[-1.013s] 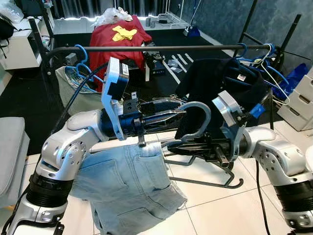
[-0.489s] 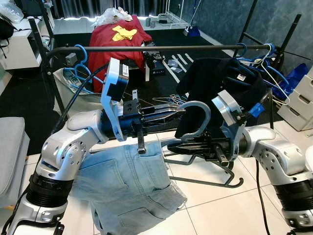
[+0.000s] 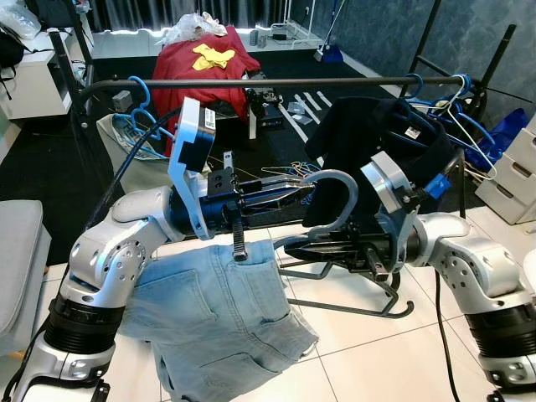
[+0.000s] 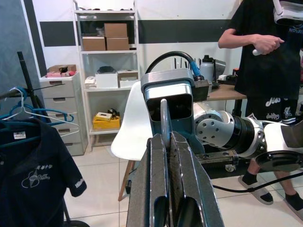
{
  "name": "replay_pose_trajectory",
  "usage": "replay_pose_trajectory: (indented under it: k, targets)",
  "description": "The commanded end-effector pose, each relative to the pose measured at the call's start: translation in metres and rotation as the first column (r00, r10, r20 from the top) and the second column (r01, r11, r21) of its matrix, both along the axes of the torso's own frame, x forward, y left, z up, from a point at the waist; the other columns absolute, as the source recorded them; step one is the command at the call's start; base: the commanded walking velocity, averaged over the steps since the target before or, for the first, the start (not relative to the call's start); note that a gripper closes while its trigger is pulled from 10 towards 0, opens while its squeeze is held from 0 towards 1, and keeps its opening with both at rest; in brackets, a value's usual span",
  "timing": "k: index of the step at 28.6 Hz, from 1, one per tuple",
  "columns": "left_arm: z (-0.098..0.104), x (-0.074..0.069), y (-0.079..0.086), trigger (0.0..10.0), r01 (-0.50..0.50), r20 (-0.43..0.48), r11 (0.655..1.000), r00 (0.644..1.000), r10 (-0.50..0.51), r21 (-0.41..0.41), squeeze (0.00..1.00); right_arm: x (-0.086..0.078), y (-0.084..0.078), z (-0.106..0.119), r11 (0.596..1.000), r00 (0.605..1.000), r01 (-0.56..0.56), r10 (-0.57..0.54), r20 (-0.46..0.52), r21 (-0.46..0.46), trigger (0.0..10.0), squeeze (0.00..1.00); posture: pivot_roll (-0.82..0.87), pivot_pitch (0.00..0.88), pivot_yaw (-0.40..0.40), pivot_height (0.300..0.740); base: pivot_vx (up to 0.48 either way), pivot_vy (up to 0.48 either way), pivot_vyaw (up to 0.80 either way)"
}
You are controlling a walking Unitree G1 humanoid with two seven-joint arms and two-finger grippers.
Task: Hang hanger
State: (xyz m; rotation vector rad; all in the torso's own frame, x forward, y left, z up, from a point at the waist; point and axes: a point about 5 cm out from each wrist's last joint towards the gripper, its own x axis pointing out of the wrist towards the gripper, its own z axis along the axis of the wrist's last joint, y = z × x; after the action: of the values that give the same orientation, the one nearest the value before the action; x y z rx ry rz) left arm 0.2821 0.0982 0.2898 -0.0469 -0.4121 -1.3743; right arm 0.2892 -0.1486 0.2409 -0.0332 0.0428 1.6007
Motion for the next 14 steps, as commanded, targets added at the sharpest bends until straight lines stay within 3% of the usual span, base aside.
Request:
replay_pose_trajectory:
  k: [1, 2, 3, 4, 5, 6, 7, 8, 9, 10, 14]
  targets:
    - [0.0018, 0.0026, 0.0024, 10.0, -0.03, -0.011, 0.999, 0.999, 0.03, -0.026, 0.0, -0.0001, 0.0025, 0.0065, 1.0, 0.999, -0.024, 0.024, 0.039, 0.014, 0.0, 0.0, -0.17, 0.091, -0.034, 0.74, 0.0, 0.0, 0.0]
    - [0.0032, 0.0036, 0.0022, 10.0, -0.03, -0.029, 0.999, 0.999, 0.029, -0.041, 0.65, 0.0002, 0.0028, 0.0066, 1.0, 0.999, -0.025, 0.024, 0.04, 0.015, 0.0, 0.0, -0.17, 0.09, -0.034, 0.74, 0.0, 0.0, 0.0]
    - [0.0032, 0.0036, 0.0022, 10.0, -0.03, -0.029, 0.999, 0.999, 0.029, -0.041, 0.65, 0.0002, 0.0028, 0.0066, 1.0, 0.999, -0.025, 0.024, 0.04, 0.015, 0.0, 0.0, -0.17, 0.09, -0.034, 0.74, 0.0, 0.0, 0.0]
    - [0.0045, 0.0043, 0.0019, 10.0, -0.029, -0.04, 0.998, 0.999, 0.027, -0.05, 0.8, 0.0004, 0.0029, 0.0068, 1.0, 0.999, -0.025, 0.024, 0.041, 0.015, 0.0, 0.0, -0.17, 0.09, -0.034, 0.74, 0.0, 0.0, 0.0]
    - [0.0045, 0.0043, 0.0019, 10.0, -0.029, -0.04, 0.998, 0.999, 0.027, -0.05, 0.8, 0.0004, 0.0029, 0.0068, 1.0, 0.999, -0.025, 0.024, 0.041, 0.015, 0.0, 0.0, -0.17, 0.09, -0.034, 0.74, 0.0, 0.0, 0.0]
    - [0.0058, 0.0047, 0.0017, 10.0, -0.034, -0.033, 0.998, 0.999, 0.032, -0.053, 0.92, 0.0006, 0.0032, 0.0069, 1.0, 0.999, -0.025, 0.025, 0.042, 0.015, 0.0, 0.0, -0.17, 0.089, -0.033, 0.74, 0.0, 0.0, 0.0]
    - [0.0058, 0.0047, 0.0017, 10.0, -0.034, -0.033, 0.998, 0.999, 0.032, -0.053, 0.92, 0.0006, 0.0032, 0.0069, 1.0, 0.999, -0.025, 0.025, 0.042, 0.015, 0.0, 0.0, -0.17, 0.089, -0.033, 0.74, 0.0, 0.0, 0.0]
    - [0.0063, 0.0045, 0.0013, 10.0, -0.033, -0.015, 0.999, 0.999, 0.032, -0.042, 0.28, 0.0008, 0.0034, 0.007, 1.0, 0.999, -0.026, 0.025, 0.042, 0.015, 0.0, 0.0, -0.17, 0.088, -0.033, 0.74, 0.0, 0.0, 0.0]
    - [0.0063, 0.0045, 0.0013, 10.0, -0.033, -0.015, 0.999, 0.999, 0.032, -0.042, 0.28, 0.0008, 0.0034, 0.007, 1.0, 0.999, -0.026, 0.025, 0.042, 0.015, 0.0, 0.0, -0.17, 0.088, -0.033, 0.74, 0.0, 0.0, 0.0]
    - [0.006, 0.0039, 0.0007, 10.0, -0.031, -0.004, 0.999, 1.0, 0.031, -0.033, 0.0, 0.0008, 0.0035, 0.0071, 1.0, 0.999, -0.027, 0.026, 0.043, 0.015, 0.0, 0.0, -0.17, 0.087, -0.034, 0.74, 0.0, 0.0, 0.0]
    - [0.0044, 0.0011, -0.0007, 10.0, -0.014, 0.012, 1.0, 1.0, 0.014, -0.021, 0.0, 0.0018, 0.0045, 0.0067, 0.999, 0.999, -0.029, 0.029, 0.043, 0.015, 0.0, 0.0, -0.18, 0.083, -0.037, 0.74, 0.0, 0.0, 0.0]
